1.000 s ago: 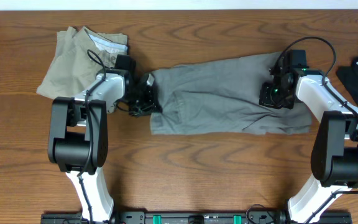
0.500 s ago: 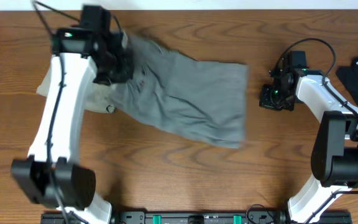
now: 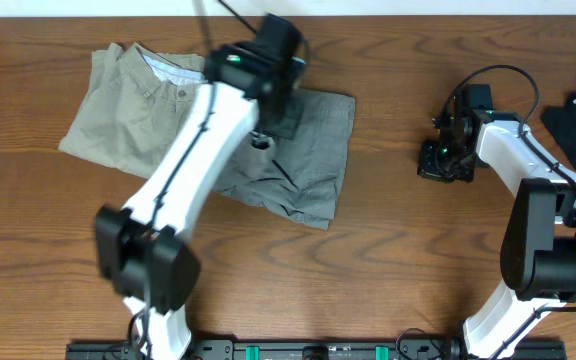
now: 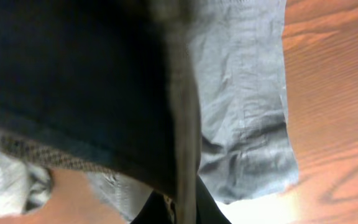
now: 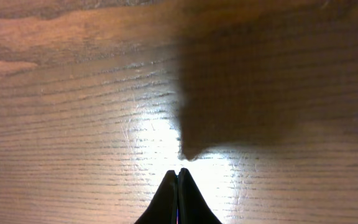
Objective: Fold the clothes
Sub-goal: 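Fold the shorts' left end over toward the right with the left gripper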
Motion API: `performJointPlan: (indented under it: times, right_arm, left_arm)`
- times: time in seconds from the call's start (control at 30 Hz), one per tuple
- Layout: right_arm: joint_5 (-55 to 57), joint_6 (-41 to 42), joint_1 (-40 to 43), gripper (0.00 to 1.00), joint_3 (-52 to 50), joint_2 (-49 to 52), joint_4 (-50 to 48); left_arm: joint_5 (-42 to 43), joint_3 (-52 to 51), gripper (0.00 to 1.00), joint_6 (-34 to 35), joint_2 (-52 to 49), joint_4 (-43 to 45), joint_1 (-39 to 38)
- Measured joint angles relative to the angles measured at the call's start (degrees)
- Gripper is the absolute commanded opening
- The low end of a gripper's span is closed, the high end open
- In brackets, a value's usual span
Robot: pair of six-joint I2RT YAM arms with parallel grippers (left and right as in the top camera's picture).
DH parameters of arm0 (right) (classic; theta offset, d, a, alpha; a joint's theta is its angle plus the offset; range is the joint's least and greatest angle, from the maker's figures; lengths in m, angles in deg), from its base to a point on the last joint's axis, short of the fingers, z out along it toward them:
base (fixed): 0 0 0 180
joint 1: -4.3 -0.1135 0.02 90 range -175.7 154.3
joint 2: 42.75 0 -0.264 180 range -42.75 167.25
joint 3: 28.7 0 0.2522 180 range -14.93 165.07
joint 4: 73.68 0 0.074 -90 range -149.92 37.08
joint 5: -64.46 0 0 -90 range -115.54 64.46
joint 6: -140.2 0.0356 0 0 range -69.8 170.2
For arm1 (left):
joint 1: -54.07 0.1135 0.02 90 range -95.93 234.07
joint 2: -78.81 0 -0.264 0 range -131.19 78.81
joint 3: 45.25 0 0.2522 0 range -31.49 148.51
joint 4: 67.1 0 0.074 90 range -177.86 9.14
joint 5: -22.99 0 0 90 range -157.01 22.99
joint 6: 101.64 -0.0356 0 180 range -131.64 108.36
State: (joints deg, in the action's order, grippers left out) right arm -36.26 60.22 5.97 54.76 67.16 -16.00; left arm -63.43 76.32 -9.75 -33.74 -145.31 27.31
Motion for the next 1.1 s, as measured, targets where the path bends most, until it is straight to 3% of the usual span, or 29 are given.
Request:
performJointPlan:
  times: [0.03,0.17,0.37,0.53,0.57,0.63,0.7,0.8,0.87,0.97,1.03,1.1]
  right_arm:
    - [0.00,0.00,0.00,0.01,0.00,0.00,0.09]
    - [0.00,0.00,0.00,0.01,0.00,0.00,0.26]
    - [0.00,-0.07,0.00,0.06,-0.02,0.00,0.37]
    - [0.00,-0.24,0.00,0.08,-0.02,0.00,0.02]
    - [0.00,-0.24,0.00,0.09,-0.02,0.00,0.02]
    - [0.00,-0.26,0.00,0.09,-0.02,0.00,0.04]
    - [0.00,-0.24,0.00,0.09,-0.02,0.00,0.04]
    - [0.00,-0.24,0.00,0.10,-0.02,0.00,0.07]
    - [-0.07,-0.28,0.00,0.11,-0.02,0.00,0.11]
    - [-0.94,-1.01,0.00,0.12,-0.02,0.00,0.09]
    - [-1.55,-1.51,0.00,0.13,-0.02,0.00,0.04]
    - [-1.97,-1.70,0.00,0.16,-0.02,0.00,0.04]
  left_arm:
    - [-0.24,0.00,0.37,0.17,-1.81,0.85,-0.61]
    - [-0.61,0.00,0.76,1.25,-6.69,1.36,-2.19]
    - [-1.05,0.15,0.81,3.52,-6.62,-7.43,-2.78]
    - [-2.49,0.52,0.87,6.03,-0.07,-8.22,1.60]
    - [-2.49,0.87,0.83,6.25,1.11,-8.17,2.71]
    - [-2.12,1.88,0.55,7.28,3.50,-7.96,5.46]
    - [-1.57,2.21,0.41,7.41,4.83,-7.67,8.07]
    - [-0.76,1.33,0.38,7.63,4.50,-7.04,9.51]
    - [0.72,-0.20,0.68,8.02,3.41,-6.86,9.84]
    - [3.98,-3.67,0.91,9.88,1.33,-6.69,9.97]
    - [5.33,-6.56,1.00,12.48,0.11,-6.27,10.03]
    - [6.38,-9.62,0.99,16.04,-0.63,-5.55,10.23]
